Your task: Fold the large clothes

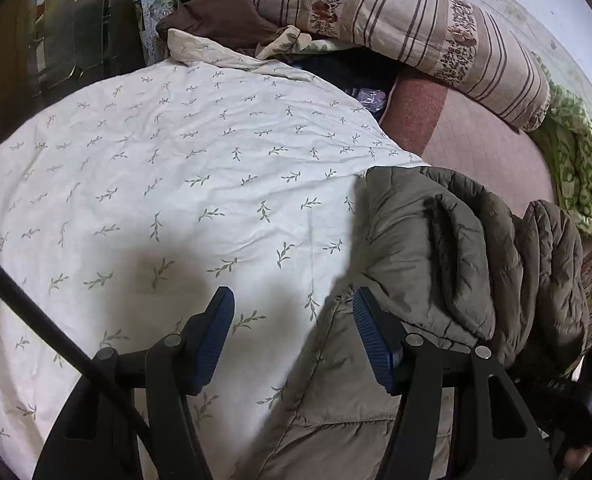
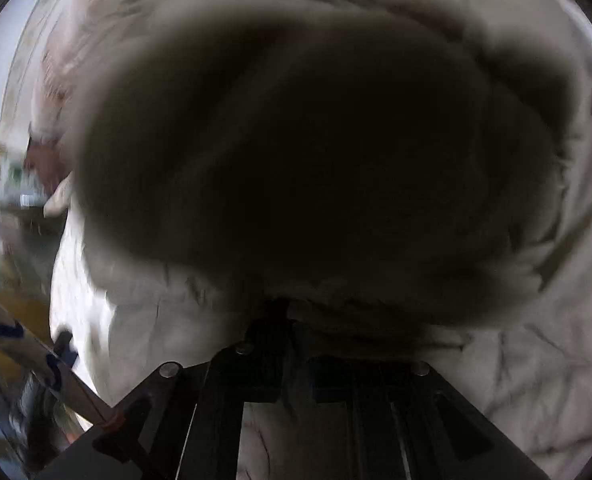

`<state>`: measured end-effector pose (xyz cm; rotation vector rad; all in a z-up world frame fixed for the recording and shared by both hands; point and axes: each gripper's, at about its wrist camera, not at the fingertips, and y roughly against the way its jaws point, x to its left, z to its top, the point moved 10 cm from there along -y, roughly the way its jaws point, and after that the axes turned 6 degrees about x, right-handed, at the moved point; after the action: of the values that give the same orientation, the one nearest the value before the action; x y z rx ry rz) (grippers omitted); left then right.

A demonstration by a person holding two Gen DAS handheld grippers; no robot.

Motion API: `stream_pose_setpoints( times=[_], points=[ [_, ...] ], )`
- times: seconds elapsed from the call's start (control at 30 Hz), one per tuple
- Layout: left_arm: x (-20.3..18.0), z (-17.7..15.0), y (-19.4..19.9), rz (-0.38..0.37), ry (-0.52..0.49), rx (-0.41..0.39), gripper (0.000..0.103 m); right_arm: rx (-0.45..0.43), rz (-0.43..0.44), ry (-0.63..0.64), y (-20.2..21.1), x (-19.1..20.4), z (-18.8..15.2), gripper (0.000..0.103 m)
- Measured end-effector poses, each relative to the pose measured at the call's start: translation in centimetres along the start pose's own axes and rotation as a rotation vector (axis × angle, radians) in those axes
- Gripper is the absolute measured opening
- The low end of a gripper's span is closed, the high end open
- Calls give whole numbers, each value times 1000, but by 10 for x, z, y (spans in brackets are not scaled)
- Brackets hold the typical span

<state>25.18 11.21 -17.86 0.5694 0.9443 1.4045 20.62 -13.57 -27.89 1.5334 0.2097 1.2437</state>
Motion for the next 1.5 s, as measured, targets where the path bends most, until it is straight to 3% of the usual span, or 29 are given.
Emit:
stream_pose_setpoints(
  times=[0.1,0.13,0.23,0.4,0.53,0.67,0.73,0.87,0.9,1.07,1.27,1.33,1.43,1.5],
  points=[
    [-4,-1,-1,8,-14,0,61,-5,-25,85,17,13,-8,16],
    [-5,-1,-2,6,-17,2,61,-15,-36,137,27,19,-13,23],
    [-7,-2,-3,0,-21,12,61,-41,-50,231,60,26,-36,71],
    [-7,-2,1,-12,-17,6,61,-119,-84,357,125,35,-55,69],
    [-8,0,4,6,-25,-15,61,-296,-173,377,168,42,0,67],
    [-9,-3,-1,18,-35,2,61,-382,-297,358,152,52,66,67],
    [-9,-3,-3,22,-37,7,61,-350,-342,350,120,49,83,67],
    [-11,-2,-3,15,-45,9,61,-169,-375,330,35,33,75,68],
    [-12,-1,-3,17,-51,6,61,-167,-391,321,24,28,74,68],
    [-15,-1,-5,23,-64,10,61,-192,-426,362,31,34,78,67],
    [-14,-1,-2,20,-58,7,61,-342,-279,357,93,65,57,67],
    [-15,-2,-3,17,-61,14,61,-318,-281,379,77,75,52,67],
    [-15,-4,-5,23,-63,21,61,-199,-367,418,25,65,35,67],
    [-15,-3,-5,24,-64,18,61,-179,-416,427,6,58,35,68]
  ],
)
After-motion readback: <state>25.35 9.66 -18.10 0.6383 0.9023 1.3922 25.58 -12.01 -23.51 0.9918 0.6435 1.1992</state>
